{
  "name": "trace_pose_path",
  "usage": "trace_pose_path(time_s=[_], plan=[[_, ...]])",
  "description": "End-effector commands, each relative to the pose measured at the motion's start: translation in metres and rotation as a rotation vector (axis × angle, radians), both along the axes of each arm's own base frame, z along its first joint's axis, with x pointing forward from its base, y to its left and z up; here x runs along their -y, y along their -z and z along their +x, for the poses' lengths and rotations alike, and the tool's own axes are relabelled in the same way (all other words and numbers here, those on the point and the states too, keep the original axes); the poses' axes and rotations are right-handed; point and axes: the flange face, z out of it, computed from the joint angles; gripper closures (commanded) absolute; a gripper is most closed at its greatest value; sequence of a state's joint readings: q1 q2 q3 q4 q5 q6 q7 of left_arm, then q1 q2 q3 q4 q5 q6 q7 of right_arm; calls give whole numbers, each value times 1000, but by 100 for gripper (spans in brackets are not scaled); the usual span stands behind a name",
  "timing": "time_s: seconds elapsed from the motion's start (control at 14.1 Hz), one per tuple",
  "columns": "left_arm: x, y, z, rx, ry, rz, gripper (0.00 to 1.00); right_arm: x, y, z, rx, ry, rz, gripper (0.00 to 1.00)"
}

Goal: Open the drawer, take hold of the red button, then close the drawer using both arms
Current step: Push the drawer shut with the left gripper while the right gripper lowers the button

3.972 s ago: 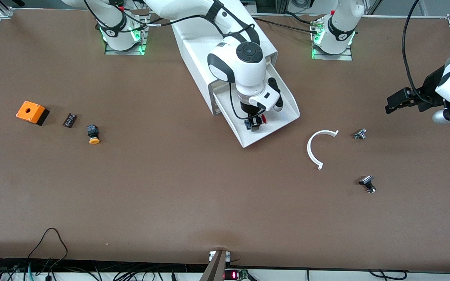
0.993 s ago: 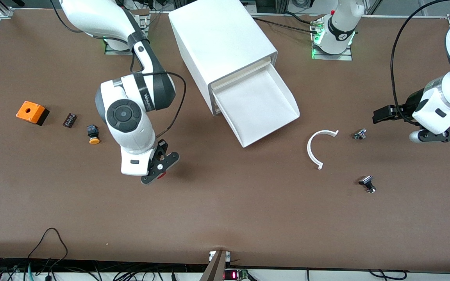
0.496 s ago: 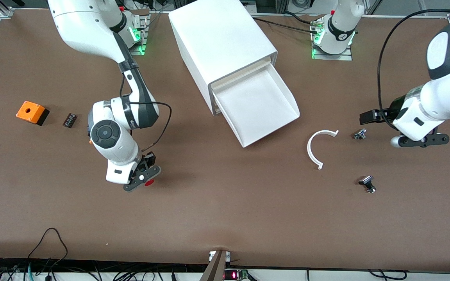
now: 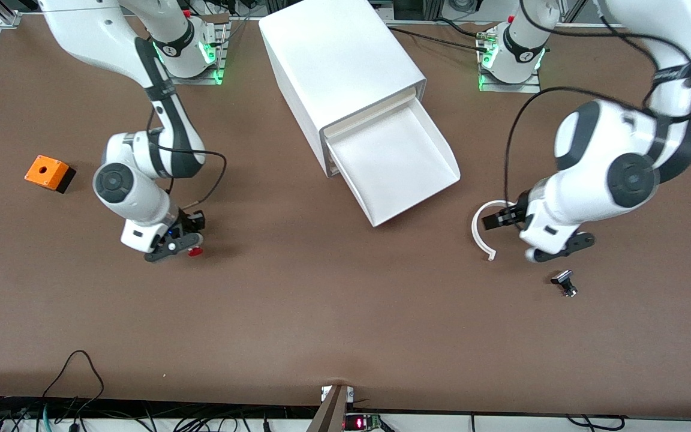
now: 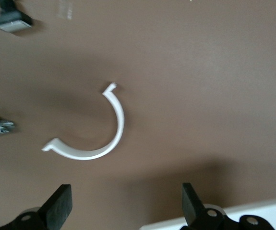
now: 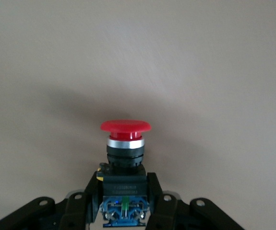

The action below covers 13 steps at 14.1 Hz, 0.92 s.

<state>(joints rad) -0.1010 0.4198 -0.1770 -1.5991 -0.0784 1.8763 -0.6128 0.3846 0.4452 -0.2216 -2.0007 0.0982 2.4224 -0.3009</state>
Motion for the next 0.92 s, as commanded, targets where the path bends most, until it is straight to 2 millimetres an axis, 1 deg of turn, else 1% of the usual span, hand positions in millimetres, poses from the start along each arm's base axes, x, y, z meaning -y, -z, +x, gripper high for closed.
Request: trace_pose_path(time_s=[0.0, 0.07, 0.14, 0.21, 0.28, 0.35, 0.43, 0.5, 0.57, 0.71, 0.78, 0.85], plan=[[54, 35, -7, 2, -108, 12, 0, 26, 0, -35, -25, 52, 28, 68], [70, 46, -15, 11, -134, 16, 0, 31, 6, -40, -39, 63, 26, 68], [81, 58, -19, 4, -163, 21, 0, 34, 9, -42, -43, 69, 24, 68], [94, 66, -23, 7, -173, 20, 0, 34, 14, -44, -50, 77, 22, 68], [105, 80, -31, 13, -168, 19, 0, 30, 21, -47, -63, 80, 24, 67], [106, 89, -36, 29, -177, 14, 0, 25, 29, -49, -75, 84, 22, 67], [104, 99, -41, 32, -178, 15, 0, 20, 33, -50, -73, 89, 23, 67], [102, 104, -45, 24, -176, 20, 0, 13, 34, -51, -67, 80, 27, 67], [102, 107, -49, 17, -174, 22, 0, 9, 36, -52, -62, 68, 27, 67], [104, 103, -59, 0, -189, 3, 0, 8, 47, -52, -45, 54, 19, 66], [109, 101, -66, -26, -213, -25, 0, 8, 53, -53, -30, 45, 17, 62], [109, 103, -71, -45, -228, -37, 0, 10, 58, -55, -24, 41, 15, 59]])
